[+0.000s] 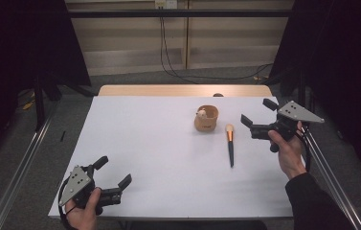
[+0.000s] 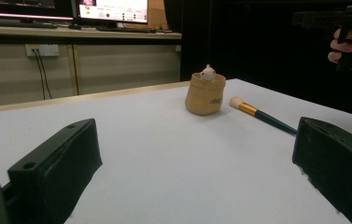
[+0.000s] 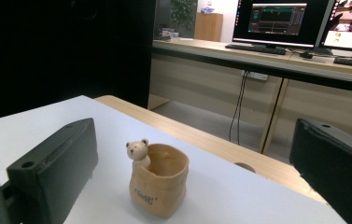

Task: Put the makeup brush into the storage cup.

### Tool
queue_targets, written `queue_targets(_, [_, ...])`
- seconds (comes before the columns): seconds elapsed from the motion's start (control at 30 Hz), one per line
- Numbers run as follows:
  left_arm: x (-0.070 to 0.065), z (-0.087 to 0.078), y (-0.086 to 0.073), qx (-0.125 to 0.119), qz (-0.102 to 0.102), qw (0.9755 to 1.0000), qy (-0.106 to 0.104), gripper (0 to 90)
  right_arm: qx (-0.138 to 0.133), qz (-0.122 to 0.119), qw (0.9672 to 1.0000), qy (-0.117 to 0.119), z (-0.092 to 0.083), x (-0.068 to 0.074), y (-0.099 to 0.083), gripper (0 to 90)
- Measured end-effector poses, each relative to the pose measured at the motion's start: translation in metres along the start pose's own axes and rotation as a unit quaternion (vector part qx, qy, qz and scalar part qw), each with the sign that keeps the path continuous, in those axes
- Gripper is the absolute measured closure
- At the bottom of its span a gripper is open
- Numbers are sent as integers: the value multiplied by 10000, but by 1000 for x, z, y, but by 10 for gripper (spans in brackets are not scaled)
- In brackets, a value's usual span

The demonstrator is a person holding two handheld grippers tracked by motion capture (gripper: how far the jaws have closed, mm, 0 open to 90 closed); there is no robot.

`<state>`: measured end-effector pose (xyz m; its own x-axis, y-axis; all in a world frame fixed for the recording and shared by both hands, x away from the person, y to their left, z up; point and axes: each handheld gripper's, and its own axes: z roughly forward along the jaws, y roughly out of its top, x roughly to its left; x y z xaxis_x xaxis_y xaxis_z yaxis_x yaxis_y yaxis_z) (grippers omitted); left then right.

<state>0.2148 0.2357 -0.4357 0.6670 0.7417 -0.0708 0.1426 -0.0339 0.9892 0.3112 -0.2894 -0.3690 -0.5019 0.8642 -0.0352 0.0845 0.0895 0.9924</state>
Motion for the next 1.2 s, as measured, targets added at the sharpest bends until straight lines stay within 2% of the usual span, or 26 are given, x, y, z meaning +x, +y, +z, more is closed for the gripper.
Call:
queue_targets(0.13, [-1,0,0,-30,-48,10000,13,8,-61,39,10000,8,8,2,0,4])
queue_targets(0.2, [-2,0,0,-4,-44,10000,17,8,-27,0,10000,2,14,2,-2,4])
queue_targets(0.23, [-2,0,0,-6,-57,10000,-5,8,5,41,10000,-52,18,1,-4,5])
queue_targets(0.4, [-1,0,0,-14,-59,10000,9,8,90,149,9998,-19,31,-1,-7,11])
queue_targets(0.43, [0,-1,0,1,-35,10000,1,8,90,149,9998,-19,31,-1,-7,11])
queue_targets(0.47, [-1,0,0,-42,-107,9999,-27,8,153,41,9998,-113,36,-3,-8,13])
queue_targets(0.57, [0,-1,0,-30,-73,10000,1,8,148,51,9998,-102,39,-6,-8,13])
queue_targets(0.6, [0,-1,0,-13,-62,10000,-12,8,132,85,9997,-187,39,-7,-8,15])
queue_targets(0.67, [-1,0,-1,-29,-95,9999,-40,7,112,76,9997,-200,40,-9,-8,16])
queue_targets(0.77, [1,-1,0,23,-76,10000,31,7,41,46,9998,-209,40,-11,-8,16])
queue_targets(0.97, [0,-1,0,18,-29,10000,-3,7,114,-5,9998,-188,40,-11,-8,27])
queue_targets(1.0, [-1,-1,0,-15,-96,10000,-5,7,116,14,9998,-162,39,-11,-8,27])
queue_targets(1.17, [0,-1,0,14,-71,10000,-6,7,218,-46,9997,-135,40,-10,-8,26])
queue_targets(1.2, [-1,0,0,-5,-125,9999,-6,7,236,-41,9996,-125,41,-10,-9,25])
